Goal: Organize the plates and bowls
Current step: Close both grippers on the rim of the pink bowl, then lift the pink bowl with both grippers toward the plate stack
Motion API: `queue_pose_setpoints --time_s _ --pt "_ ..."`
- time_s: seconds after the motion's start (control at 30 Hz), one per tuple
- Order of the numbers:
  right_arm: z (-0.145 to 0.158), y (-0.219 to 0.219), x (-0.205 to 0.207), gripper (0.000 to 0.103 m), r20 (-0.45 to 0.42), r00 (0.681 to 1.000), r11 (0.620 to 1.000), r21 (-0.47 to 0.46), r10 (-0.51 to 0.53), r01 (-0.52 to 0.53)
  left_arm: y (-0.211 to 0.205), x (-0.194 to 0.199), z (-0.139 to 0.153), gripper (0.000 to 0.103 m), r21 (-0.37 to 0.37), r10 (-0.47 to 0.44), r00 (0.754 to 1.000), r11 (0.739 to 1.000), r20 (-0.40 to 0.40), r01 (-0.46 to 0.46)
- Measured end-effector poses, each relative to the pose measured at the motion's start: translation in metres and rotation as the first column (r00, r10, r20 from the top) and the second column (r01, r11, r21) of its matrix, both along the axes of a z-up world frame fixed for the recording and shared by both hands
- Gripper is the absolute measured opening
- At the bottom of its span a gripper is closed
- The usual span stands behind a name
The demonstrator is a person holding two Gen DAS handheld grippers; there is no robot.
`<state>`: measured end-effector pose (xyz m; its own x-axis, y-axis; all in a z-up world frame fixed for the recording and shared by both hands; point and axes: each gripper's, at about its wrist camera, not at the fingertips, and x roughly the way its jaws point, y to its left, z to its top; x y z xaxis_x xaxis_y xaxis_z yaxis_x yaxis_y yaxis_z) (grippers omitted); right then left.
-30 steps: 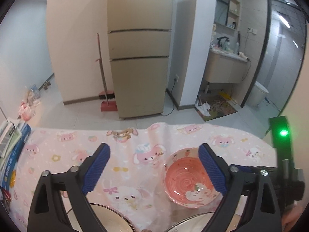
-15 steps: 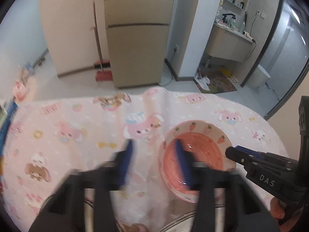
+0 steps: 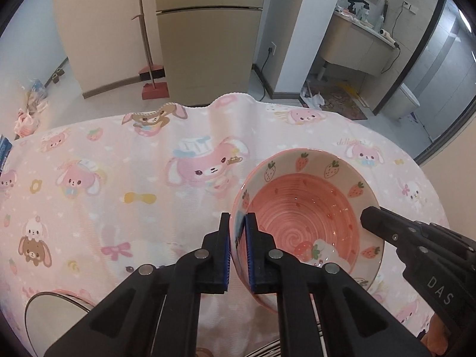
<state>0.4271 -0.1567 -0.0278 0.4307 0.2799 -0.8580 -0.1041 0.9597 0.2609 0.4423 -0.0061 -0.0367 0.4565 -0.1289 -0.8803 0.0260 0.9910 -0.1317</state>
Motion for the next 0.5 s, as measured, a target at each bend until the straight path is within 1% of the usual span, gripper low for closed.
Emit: queue_pose_setpoints --time_s 0.03,0.07,0.13,0.17,0.2,0.27,0.3,0.37,0.4,0.43,0.47,0.5 --pt "-0.001 0.0 0.001 0.005 -0.009 1.0 1.0 0.012 -0.003 0.004 0.001 0.001 0.0 0.01 -0.006 0.003 1.0 1.0 -0.004 -0.003" --pt "-0.004 -0.001 0.002 0.007 -0.032 0.999 0.999 0.036 -0.003 0.004 0.002 0.003 -0.003 0.01 -0.019 0.004 1.0 1.0 -0.028 -0.005" --pt "-0.012 -0.002 0.004 0.009 -0.063 0.998 0.998 0.066 0.021 -0.016 0.001 0.009 -0.017 0.012 -0.062 -0.018 0.991 0.998 -0.13 0.01" --pt "-0.016 -0.002 0.006 0.009 -0.073 0.997 0.997 0.078 0.023 -0.018 0.0 0.01 -0.022 0.016 -0.084 -0.035 0.989 0.996 -0.147 0.023" --pt "-0.019 -0.003 0.006 0.011 -0.083 0.996 0.996 0.095 0.012 -0.004 -0.001 0.01 -0.022 0.017 -0.077 -0.031 0.992 0.997 -0.124 0.021" --pt "-0.022 -0.004 0.008 0.012 -0.105 0.994 0.992 0.125 -0.003 0.016 -0.004 0.01 -0.021 0.017 -0.059 -0.021 0.993 0.998 -0.119 0.014" --pt "-0.025 -0.004 0.008 0.016 -0.117 0.993 0.991 0.133 -0.007 0.022 -0.004 0.01 -0.021 0.017 -0.054 -0.017 0.993 0.999 -0.118 0.011" --pt "-0.037 0.0 0.011 0.021 -0.15 0.989 0.989 0.146 0.005 0.017 -0.005 0.01 -0.02 0.018 -0.052 -0.013 0.993 0.999 -0.113 0.007" --pt "-0.045 0.003 0.013 0.023 -0.181 0.983 0.988 0.156 0.018 0.011 -0.006 0.01 -0.02 0.018 -0.05 -0.014 0.994 0.999 -0.112 0.008" --pt "-0.047 0.003 0.012 0.023 -0.166 0.986 0.983 0.181 0.017 0.014 -0.006 0.01 -0.02 0.018 -0.046 -0.016 0.994 0.999 -0.109 0.011" --pt "-0.047 0.005 0.013 0.025 -0.171 0.985 0.983 0.181 0.019 0.012 -0.009 0.008 -0.02 0.019 -0.043 -0.018 0.994 0.999 -0.108 0.013" --pt "-0.047 0.007 0.012 0.025 -0.18 0.983 0.984 0.176 0.031 0.002 -0.01 0.008 -0.02 0.019 -0.043 -0.018 0.994 0.999 -0.108 0.014"
